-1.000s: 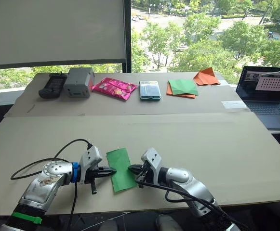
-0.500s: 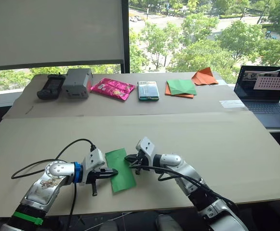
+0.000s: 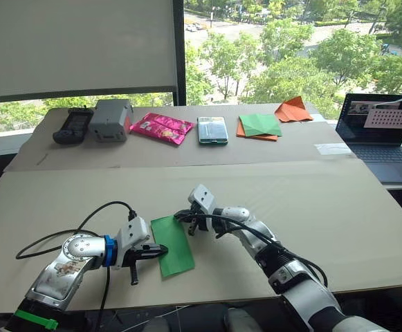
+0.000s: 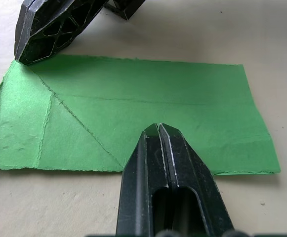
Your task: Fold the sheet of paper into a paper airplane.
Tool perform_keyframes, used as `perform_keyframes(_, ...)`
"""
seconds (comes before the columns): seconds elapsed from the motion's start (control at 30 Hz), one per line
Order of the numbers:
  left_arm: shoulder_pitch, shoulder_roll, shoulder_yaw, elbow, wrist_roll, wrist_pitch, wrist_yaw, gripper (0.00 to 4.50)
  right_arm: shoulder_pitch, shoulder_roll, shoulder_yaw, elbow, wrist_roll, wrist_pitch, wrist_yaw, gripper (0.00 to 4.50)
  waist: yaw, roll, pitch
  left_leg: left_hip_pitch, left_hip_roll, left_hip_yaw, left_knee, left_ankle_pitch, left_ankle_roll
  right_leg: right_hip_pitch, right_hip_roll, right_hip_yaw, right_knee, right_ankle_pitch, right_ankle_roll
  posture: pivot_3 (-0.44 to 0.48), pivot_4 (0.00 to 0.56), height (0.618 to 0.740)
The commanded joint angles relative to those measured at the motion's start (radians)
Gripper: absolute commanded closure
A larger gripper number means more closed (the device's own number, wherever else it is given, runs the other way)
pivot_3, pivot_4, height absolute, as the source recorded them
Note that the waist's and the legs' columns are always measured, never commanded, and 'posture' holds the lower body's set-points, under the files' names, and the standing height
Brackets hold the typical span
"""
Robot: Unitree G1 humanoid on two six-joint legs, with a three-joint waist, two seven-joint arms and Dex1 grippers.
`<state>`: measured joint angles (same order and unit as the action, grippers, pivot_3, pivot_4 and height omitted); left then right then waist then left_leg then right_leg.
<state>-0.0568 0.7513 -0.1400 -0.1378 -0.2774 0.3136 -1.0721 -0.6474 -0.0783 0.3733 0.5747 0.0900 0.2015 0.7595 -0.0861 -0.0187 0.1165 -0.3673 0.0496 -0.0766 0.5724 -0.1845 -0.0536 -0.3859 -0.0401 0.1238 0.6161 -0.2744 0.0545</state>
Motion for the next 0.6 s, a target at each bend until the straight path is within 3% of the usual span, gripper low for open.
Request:
perform_keyframes(0.03, 0.013, 0.010, -0.001, 0.006, 0.014, 0.018, 0.005, 4.50, 0.008, 0.004, 0.002, 0.069, -0.040, -0.002, 0.001, 4.47, -0.002, 0.000, 0.000, 0.000, 0.000, 0.000, 0.000, 0.000, 0.000, 0.000, 0.000, 0.000, 0.000, 0.000, 0.000, 0.000, 0.150, 0.740)
perform_keyframes(0.6, -0.018, 0.002, -0.001, 0.029, 0.012, 0.024, 0.002, 4.50, 0.238, -0.078, 0.035, -0.254, -0.049, 0.133, 0.061, 4.47, 0.021, 0.001, -0.002, -0.001, 0.000, -0.001, 0.000, 0.000, 0.000, 0.000, 0.000, 0.000, -0.002, -0.001, 0.000, 0.000, 0.150, 0.740)
